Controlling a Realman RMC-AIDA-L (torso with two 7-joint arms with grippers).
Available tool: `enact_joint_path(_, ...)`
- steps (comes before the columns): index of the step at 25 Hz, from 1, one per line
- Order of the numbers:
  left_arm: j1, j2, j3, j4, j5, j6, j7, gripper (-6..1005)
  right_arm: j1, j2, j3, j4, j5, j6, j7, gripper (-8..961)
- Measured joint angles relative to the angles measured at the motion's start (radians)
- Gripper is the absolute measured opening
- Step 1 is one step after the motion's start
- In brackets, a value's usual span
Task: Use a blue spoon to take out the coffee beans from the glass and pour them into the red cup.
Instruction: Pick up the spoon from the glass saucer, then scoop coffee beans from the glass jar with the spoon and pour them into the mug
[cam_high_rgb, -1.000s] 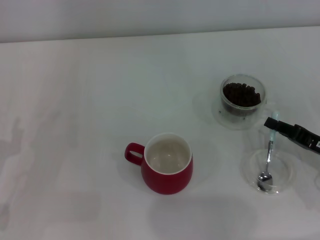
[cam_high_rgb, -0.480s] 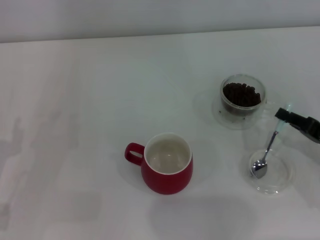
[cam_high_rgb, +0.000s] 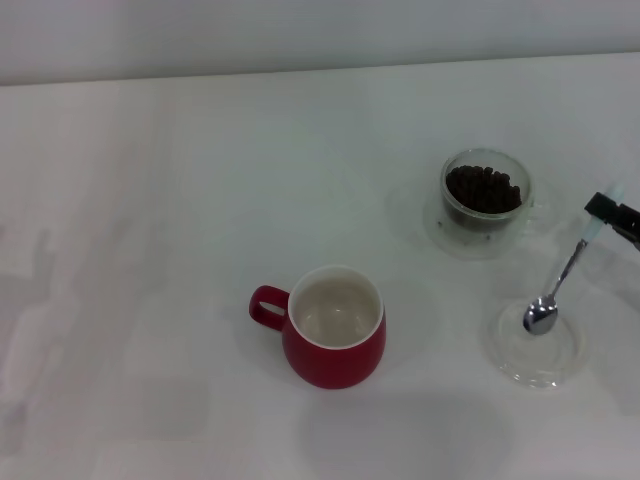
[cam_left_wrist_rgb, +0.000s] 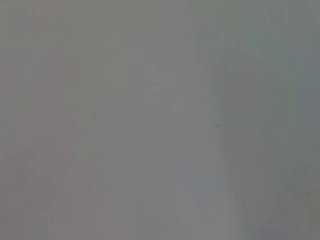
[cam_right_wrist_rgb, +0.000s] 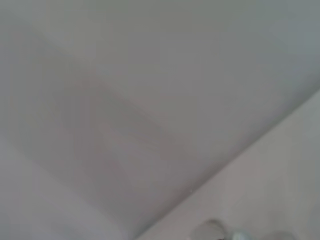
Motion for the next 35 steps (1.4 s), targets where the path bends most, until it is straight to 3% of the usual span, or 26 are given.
enact_joint_path(8, -0.022, -0.002, 0.006, 0.002, 0.004, 0.000, 0.000, 561, 0.008, 0.046, 0.021, -0.080, 0.005, 0.070, -0.028, 147)
enact_joint_path(22, -0.058, -0.003, 0.009, 0.023, 0.009, -0.014, 0.000, 560, 0.094, 0.055, 0.011, 0.049, 0.080, 0.230, -0.178, 147)
enact_joint_path(35, -0.051, -0.003, 0.009, 0.027, 0.055, -0.014, -0.001, 560, 0.144, 0.054, 0.025, 0.044, 0.113, 0.158, -0.229, 147)
